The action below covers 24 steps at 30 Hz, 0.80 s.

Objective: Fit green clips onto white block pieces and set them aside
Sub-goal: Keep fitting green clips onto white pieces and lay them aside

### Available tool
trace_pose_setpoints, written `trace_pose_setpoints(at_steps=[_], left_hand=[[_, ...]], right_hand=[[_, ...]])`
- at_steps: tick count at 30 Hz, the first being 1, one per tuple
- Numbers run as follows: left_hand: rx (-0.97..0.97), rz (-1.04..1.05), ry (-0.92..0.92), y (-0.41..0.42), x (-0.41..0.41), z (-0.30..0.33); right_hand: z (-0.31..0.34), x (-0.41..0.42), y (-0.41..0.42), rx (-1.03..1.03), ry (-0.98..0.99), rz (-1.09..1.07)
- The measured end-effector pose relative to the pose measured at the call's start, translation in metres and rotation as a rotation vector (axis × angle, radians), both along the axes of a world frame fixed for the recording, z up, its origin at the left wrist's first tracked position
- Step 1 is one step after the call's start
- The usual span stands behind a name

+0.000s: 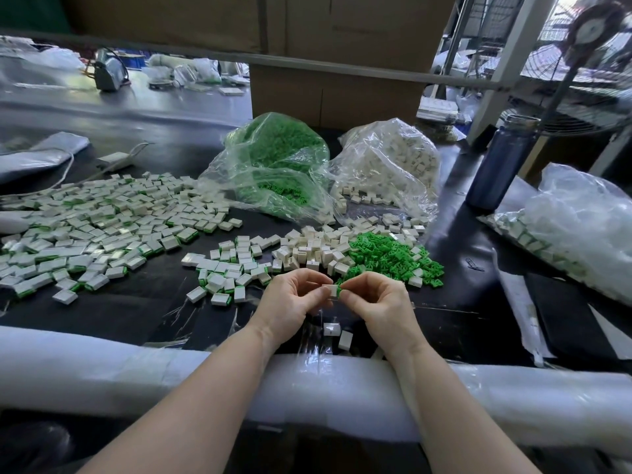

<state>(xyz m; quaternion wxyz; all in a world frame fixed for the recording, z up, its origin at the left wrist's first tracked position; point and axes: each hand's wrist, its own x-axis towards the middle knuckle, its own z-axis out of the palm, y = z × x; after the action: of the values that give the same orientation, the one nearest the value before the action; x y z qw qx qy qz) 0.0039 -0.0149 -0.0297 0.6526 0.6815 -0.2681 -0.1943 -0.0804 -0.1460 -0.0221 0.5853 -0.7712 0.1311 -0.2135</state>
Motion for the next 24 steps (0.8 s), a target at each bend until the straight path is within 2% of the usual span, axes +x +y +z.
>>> trace_pose_setpoints(at_steps=[17, 24], left_hand=[[0.077, 0.004, -0.057, -0.0043, -0.0064, 0.0016], [0.027, 0.027, -0.090, -0.0015, -0.0044, 0.0042]], right_hand=[[0.0018, 0.0012, 0.0040, 0.001, 0.038, 0.055], [0.0011, 0.0023, 0.0018, 0.057, 0.004, 0.003]])
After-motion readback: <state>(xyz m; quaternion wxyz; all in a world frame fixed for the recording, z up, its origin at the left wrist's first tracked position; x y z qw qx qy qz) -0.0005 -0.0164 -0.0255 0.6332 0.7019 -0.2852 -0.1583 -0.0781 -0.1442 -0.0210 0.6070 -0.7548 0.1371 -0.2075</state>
